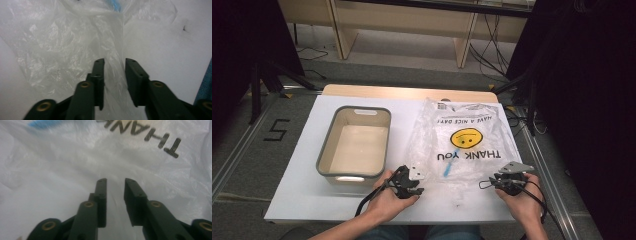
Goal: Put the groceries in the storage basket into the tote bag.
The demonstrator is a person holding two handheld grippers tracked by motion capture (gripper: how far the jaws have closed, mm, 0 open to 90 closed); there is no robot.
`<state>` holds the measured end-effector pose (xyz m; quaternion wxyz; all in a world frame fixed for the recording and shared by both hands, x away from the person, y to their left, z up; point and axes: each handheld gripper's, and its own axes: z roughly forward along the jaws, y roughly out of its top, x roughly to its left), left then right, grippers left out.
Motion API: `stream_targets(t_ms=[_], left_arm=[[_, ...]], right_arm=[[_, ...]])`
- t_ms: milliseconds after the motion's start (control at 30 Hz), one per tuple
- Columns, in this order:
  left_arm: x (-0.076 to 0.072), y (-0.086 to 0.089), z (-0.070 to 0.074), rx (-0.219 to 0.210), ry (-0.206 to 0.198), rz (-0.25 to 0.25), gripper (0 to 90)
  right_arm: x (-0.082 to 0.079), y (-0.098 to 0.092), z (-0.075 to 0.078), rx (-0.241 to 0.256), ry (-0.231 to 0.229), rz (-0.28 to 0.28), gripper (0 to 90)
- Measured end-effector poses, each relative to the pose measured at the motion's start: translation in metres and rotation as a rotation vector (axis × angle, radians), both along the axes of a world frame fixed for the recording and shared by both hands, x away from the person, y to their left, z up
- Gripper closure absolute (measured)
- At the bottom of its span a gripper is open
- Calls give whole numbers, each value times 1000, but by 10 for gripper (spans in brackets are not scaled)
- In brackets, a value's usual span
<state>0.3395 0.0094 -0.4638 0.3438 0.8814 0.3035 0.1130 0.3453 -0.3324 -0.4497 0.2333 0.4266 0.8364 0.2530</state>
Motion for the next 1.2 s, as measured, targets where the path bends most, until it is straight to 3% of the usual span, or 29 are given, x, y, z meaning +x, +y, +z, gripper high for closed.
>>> stream_targets(t_ms=[100,233,333,733,1200], left_arm=[[-3,7,5,-22,-27,-1,534],[-6,13,9,-20,-51,1,416],[-9,16,6,0,-79,9,361],[-9,17,1,16,-62,10,313],[-9,18,1,15,-67,25,312]], right_arm=[[-9,-5,6,81,-35,-12,614],[-15,-11,14,185,-99,-30,504],[-17,-11,16,209,-123,-63,452],[-19,-12,8,236,-128,-98,370],[-21,-15,11,252,-162,-120,370]])
